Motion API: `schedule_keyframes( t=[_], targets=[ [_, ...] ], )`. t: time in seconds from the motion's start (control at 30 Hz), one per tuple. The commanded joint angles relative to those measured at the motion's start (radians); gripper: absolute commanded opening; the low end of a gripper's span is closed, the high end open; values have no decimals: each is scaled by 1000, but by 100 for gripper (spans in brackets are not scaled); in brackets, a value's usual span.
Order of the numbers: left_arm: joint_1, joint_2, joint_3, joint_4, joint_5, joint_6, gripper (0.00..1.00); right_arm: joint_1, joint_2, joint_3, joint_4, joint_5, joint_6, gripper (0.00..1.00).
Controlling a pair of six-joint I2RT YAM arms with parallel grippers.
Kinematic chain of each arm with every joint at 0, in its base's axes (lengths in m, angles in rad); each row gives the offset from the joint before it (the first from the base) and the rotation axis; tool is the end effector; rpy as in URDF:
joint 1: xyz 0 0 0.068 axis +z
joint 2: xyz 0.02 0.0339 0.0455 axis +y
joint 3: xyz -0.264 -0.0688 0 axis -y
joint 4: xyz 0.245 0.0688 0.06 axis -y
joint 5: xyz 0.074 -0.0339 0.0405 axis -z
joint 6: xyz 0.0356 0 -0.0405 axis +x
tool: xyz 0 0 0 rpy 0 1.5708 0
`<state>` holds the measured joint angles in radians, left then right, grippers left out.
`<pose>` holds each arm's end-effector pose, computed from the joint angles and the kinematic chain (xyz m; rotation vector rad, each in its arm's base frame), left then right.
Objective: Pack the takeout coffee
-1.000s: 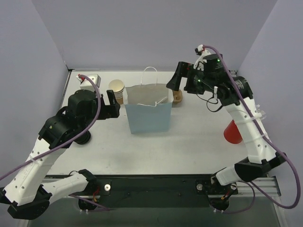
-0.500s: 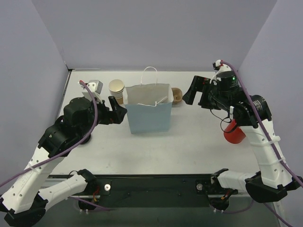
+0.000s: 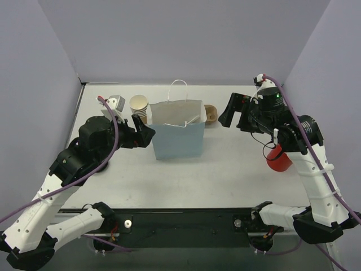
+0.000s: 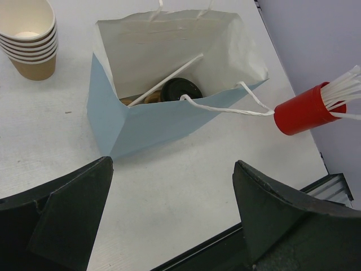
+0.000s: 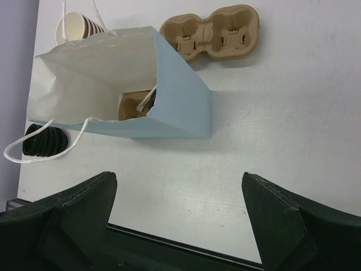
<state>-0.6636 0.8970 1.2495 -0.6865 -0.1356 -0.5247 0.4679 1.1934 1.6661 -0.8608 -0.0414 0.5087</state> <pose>0.1351 -0.0995 0.4249 0.0415 1.9592 -0.6695 0.1912 0.0983 0.4824 0.0131 2.0214 0.6737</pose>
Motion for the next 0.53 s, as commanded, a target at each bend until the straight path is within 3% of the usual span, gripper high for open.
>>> schedule_keyframes(
  t=[0.0,0.5],
  targets=[
    [5,-9,13,58,25,-11,97,0,-17,-14,-4,-3,17,100],
    [5,-29,16,33,19,15,97,2,-31,-45,51,-34,31,100]
  ],
)
